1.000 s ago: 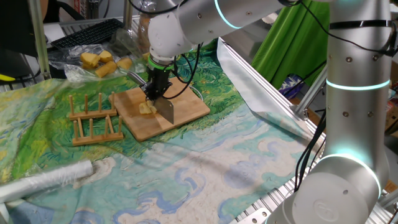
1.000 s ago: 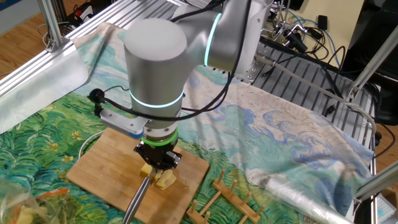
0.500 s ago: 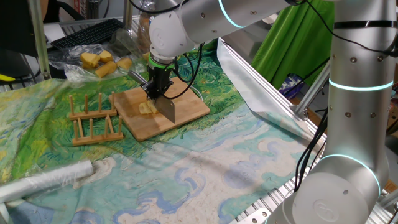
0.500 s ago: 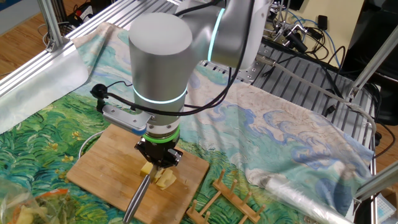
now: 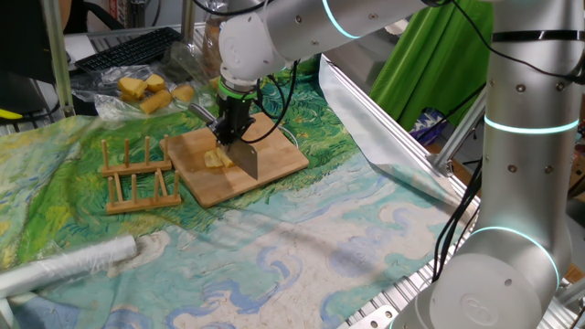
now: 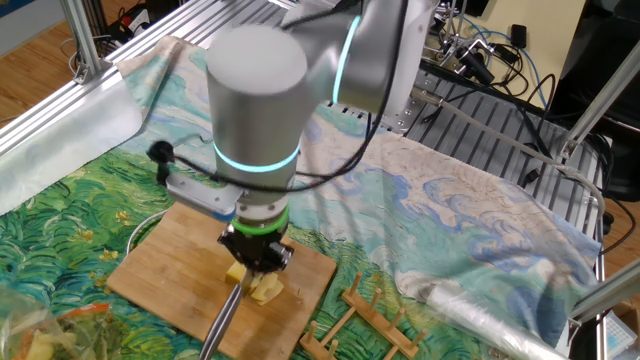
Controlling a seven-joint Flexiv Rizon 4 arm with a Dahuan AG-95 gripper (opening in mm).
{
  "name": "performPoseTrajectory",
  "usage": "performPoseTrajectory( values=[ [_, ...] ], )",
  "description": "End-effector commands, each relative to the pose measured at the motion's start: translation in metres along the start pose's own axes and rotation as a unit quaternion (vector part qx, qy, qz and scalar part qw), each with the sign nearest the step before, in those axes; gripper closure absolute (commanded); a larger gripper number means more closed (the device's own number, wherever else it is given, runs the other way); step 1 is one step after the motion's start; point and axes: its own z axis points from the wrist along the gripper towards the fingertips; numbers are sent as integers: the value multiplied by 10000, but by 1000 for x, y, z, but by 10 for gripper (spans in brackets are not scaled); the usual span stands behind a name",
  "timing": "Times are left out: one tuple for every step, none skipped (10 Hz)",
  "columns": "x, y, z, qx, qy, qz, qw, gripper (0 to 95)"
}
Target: Chop the potatoes
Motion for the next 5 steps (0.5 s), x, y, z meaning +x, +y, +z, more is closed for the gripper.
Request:
performPoseTrajectory(
  values=[
    [0, 2, 24, 32, -110, 38, 9999, 950],
    [0, 2, 17, 31, -92, 45, 9999, 950],
    [0, 2, 16, -4, -92, 50, 9999, 950],
    [0, 3, 16, -63, -53, 110, 9999, 950],
    [0, 4, 13, -192, -6, 195, 9996, 950]
  ],
)
